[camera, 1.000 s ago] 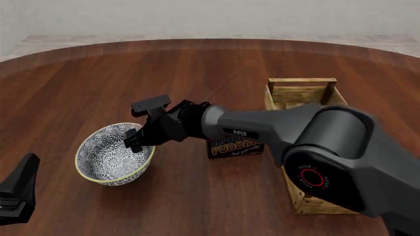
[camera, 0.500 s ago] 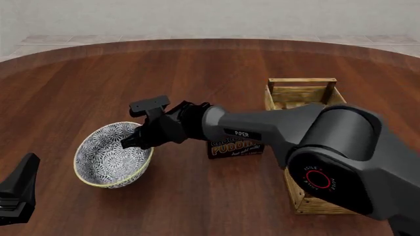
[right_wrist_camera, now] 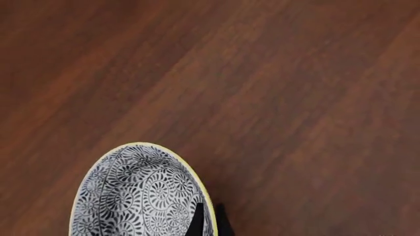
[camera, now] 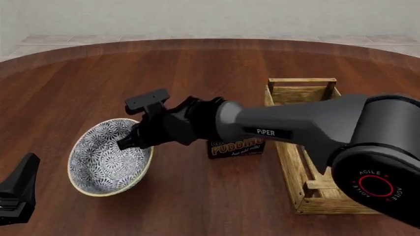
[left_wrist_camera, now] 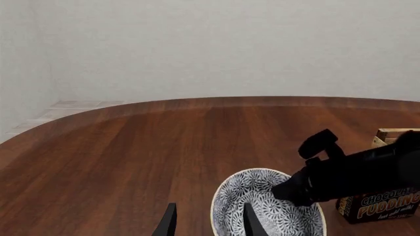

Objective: Pick up the bowl on the left and put it in the tray.

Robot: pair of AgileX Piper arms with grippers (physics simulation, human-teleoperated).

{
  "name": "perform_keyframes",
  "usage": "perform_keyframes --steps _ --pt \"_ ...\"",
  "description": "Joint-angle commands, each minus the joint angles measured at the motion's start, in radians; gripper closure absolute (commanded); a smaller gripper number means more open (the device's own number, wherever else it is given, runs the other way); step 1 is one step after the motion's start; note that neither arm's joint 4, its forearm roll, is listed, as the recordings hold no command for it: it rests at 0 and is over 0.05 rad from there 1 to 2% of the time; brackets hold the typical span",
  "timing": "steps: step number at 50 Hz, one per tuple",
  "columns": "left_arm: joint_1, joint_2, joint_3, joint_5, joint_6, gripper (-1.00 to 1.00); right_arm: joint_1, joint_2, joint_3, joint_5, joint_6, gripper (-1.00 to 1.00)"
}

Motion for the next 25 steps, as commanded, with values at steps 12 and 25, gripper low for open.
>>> perform_keyframes --steps 12,25 --pt "0.000 0.000 0.000 0.000 0.000 -1.00 -0.002 -0.103 0.085 -0.039 -0.028 1.00" --pt "0.000 0.000 0.000 0.000 0.000 -1.00 -0.010 -0.168 0.137 -0.061 -0.063 1.00"
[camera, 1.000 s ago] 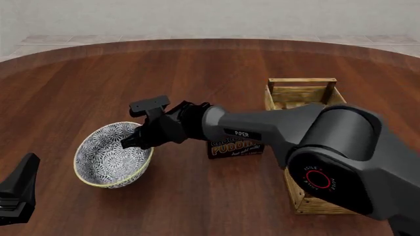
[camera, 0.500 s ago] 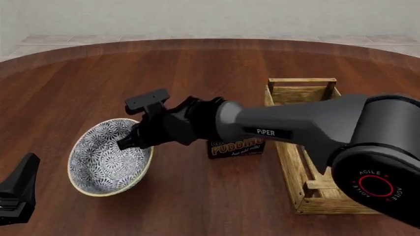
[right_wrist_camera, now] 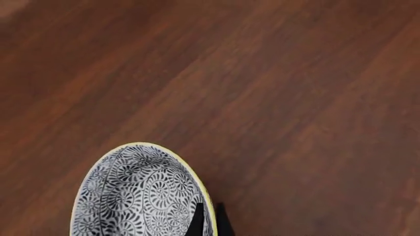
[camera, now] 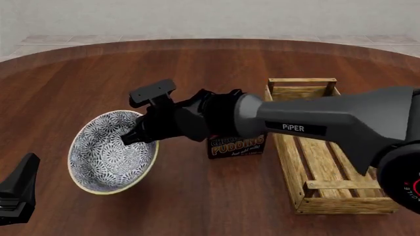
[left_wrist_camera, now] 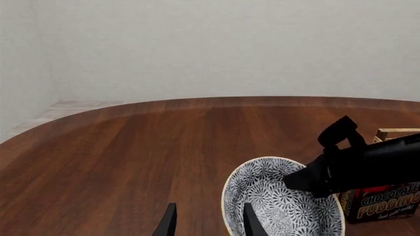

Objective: Pick up the bowl on the left and put it in the tray.

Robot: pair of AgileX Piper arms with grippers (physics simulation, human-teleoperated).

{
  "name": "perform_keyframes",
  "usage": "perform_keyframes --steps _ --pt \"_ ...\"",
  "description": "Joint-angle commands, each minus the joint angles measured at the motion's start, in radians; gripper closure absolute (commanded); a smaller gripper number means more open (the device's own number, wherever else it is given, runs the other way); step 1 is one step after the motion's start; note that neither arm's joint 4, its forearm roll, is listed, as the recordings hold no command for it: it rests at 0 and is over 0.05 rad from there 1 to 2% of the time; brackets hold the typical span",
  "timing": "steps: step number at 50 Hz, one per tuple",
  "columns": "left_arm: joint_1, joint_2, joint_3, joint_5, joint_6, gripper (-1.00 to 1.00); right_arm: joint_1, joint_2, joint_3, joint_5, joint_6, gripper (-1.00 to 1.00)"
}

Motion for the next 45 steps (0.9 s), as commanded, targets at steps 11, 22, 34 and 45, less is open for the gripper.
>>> perform_keyframes --steps 11,22,34,45 --pt "0.000 0.000 0.000 0.000 0.000 -1.00 -0.003 -0.091 0.066 -0.031 -0.019 1.00" --pt "0.000 0.000 0.000 0.000 0.000 -1.00 -0.009 -0.139 0.093 -0.037 -0.020 1.00" --pt "0.000 0.000 0.000 0.000 0.000 -1.00 -0.011 -0.200 0.125 -0.039 -0.024 1.00" --pt "0.000 0.000 0.000 0.000 0.000 -1.00 -0.057 -0.233 0.162 -0.061 -0.112 1.00"
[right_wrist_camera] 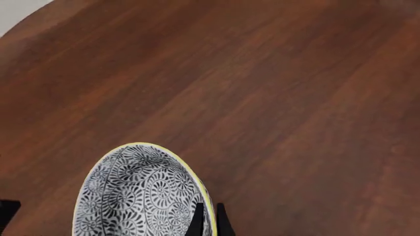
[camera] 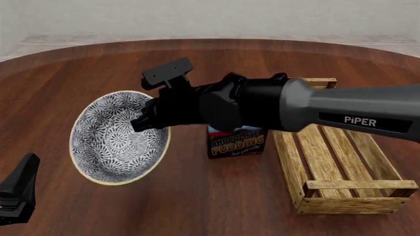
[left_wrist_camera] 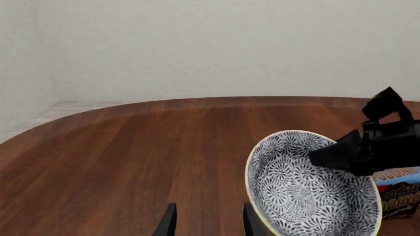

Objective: Pick up the bowl on the left and put it in the tray.

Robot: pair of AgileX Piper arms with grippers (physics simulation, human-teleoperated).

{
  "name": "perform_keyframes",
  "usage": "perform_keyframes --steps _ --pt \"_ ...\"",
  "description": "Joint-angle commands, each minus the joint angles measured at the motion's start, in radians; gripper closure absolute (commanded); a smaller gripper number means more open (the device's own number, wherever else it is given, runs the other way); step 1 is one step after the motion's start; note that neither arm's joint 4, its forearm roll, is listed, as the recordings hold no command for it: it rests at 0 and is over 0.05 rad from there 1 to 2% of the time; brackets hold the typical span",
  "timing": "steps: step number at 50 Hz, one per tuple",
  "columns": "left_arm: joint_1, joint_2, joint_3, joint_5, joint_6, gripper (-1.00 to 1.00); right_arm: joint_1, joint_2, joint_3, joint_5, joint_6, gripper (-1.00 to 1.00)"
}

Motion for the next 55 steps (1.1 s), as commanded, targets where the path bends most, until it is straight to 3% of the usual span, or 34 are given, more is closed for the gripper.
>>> perform_keyframes --steps 1,34,55 --pt "0.000 0.000 0.000 0.000 0.000 -1.00 -0.027 -0.037 0.027 -0.017 -0.044 1.00" --pt "0.000 0.000 0.000 0.000 0.000 -1.00 -0.106 -0.122 0.061 0.003 -0.067 1.00" --pt "0.000 0.000 0.000 0.000 0.000 -1.00 -0.111 -0.216 0.107 0.005 -0.019 1.00"
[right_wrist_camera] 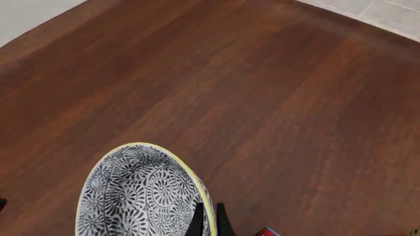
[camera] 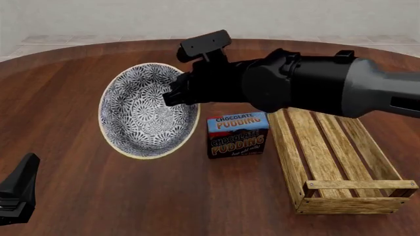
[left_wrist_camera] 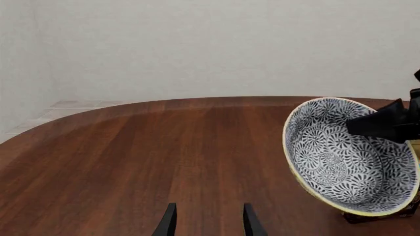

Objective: Pick up the bowl on the left and put it in the tray.

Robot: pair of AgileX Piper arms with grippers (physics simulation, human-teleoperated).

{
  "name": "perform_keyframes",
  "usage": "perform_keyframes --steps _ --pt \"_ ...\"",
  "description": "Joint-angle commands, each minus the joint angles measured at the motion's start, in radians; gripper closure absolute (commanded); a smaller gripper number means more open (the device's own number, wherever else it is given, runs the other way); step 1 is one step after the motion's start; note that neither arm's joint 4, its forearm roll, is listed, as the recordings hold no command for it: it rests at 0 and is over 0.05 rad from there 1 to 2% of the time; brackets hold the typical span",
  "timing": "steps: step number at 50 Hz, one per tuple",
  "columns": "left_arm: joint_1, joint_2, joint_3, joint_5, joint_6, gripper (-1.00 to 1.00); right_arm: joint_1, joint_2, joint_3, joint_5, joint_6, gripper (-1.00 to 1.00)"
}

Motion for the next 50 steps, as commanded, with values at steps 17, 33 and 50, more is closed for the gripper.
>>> perform_keyframes --steps 17,33,50 --pt "0.000 0.000 0.000 0.000 0.000 -1.00 -0.015 -0.154 0.066 -0.010 0.053 1.00" --pt "0.000 0.000 0.000 0.000 0.000 -1.00 0.008 -0.244 0.117 -0.011 0.119 1.00" --pt "0.000 0.000 0.000 0.000 0.000 -1.00 0.031 -0.383 0.150 0.046 0.100 1.00"
